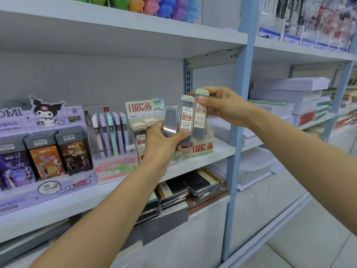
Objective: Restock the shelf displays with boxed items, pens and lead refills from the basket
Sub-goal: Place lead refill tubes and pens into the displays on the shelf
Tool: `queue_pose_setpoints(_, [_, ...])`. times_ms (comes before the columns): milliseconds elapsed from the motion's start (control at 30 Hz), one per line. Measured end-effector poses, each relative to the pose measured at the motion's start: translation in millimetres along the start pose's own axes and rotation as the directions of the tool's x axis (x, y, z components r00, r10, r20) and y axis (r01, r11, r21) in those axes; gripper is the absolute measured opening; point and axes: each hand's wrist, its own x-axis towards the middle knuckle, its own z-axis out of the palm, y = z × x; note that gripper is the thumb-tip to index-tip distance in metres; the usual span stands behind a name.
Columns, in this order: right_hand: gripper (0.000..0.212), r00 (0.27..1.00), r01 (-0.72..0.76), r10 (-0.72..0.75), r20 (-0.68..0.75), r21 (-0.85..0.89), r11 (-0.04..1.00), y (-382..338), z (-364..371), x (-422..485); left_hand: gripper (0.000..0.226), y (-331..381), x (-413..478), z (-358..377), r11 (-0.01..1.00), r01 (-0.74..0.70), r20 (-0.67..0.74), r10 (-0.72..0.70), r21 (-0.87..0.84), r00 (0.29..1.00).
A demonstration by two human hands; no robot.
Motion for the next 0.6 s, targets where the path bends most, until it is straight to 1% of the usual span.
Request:
queue_pose_setpoints(67, [0.02,0.983,0.045,-0.037,-0.178,0.045,0.998,1,-16,1,0.024,-1,2,-7,1.0,0.013,-0.045,-0.012,0.018,0.999])
queue_pose_setpoints(100, [0.018,0.966,0.057,-0.05,-0.254,0.022,0.998,4,-24,2,0.024,-2,2,-10,1.0,0.021,-0.051,-0.02,0.019,0.998])
queue_pose_setpoints(133, [0.018,0.954,0.054,-0.059,-0.293,-0.024,0.998,8,-30,2,0.023,-2,3,-13,1.0,0.024,-0.051,-0.023,0.013,0.998])
queue_pose_setpoints(233, [0.017,0.96,0.014,-0.061,-0.273,-0.172,0.985,22,-30,6,0.02,-3,3,-19,1.0,0.03,-0.041,-0.031,-0.009,0.999])
queue_pose_setpoints(300, [0.016,0.968,-0.018,-0.041,-0.247,-0.233,0.972,31,-24,10,0.022,-4,3,-21,0.999,0.041,-0.037,-0.041,-0.011,0.998])
queue_pose_setpoints(400, [0.019,0.979,-0.101,0.036,-0.198,-0.326,0.94,41,-18,14,0.027,-6,4,-23,0.998,0.056,-0.026,-0.056,-0.008,0.998])
queue_pose_setpoints(500, [0.019,0.983,-0.177,0.138,-0.122,-0.415,0.892,47,-15,14,0.025,-6,4,-25,0.999,0.049,-0.005,-0.049,-0.008,0.999])
queue_pose_setpoints(567, [0.024,0.979,-0.2,0.165,-0.117,-0.448,0.871,51,-13,15,0.024,-6,4,-26,0.999,0.04,0.0,-0.04,-0.002,0.999])
queue_pose_setpoints(600, [0.026,0.979,-0.201,0.155,-0.134,-0.472,0.858,53,-12,15,0.024,-6,4,-26,0.999,0.04,0.001,-0.04,-0.002,0.999])
